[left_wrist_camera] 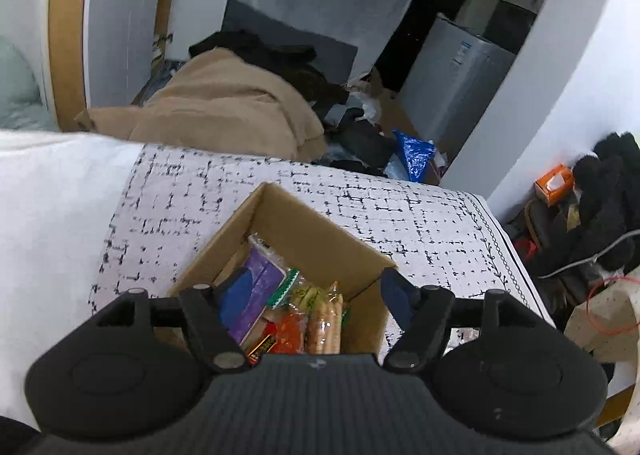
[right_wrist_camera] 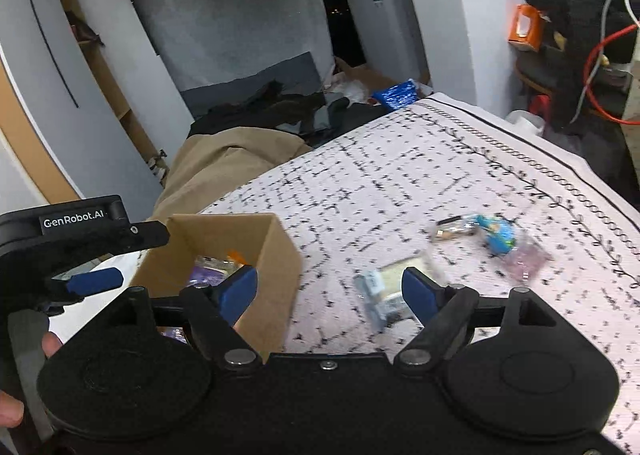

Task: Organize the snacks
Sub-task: 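Move both grippers back toward the white packet and purple packet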

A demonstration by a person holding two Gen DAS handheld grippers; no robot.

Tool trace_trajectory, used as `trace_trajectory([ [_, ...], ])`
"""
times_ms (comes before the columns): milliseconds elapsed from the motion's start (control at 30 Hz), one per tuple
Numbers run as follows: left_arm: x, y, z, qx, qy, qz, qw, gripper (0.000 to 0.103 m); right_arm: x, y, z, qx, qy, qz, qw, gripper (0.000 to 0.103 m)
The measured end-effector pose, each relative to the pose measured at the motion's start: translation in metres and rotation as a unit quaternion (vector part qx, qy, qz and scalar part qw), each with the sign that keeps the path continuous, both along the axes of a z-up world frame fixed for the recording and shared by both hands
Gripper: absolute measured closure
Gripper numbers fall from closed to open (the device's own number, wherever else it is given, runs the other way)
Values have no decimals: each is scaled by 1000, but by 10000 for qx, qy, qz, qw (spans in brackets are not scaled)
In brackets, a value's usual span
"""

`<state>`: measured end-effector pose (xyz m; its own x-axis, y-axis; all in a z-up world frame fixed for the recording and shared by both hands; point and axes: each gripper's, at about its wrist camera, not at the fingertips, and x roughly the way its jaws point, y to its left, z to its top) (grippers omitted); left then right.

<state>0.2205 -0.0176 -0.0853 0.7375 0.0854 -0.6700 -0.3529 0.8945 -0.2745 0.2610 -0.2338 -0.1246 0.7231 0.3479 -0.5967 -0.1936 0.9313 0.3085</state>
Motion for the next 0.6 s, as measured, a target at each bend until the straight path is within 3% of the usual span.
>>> trace_trajectory([
  [300,0,-23,-3,67,8,-286,9996,33,-6,-37,-7,-105,0,-180,9998,24],
  [600,-2,-58,-5,289,-110,-932,9952,33,-10,-77,-26,-187,120,-346,9992,21],
])
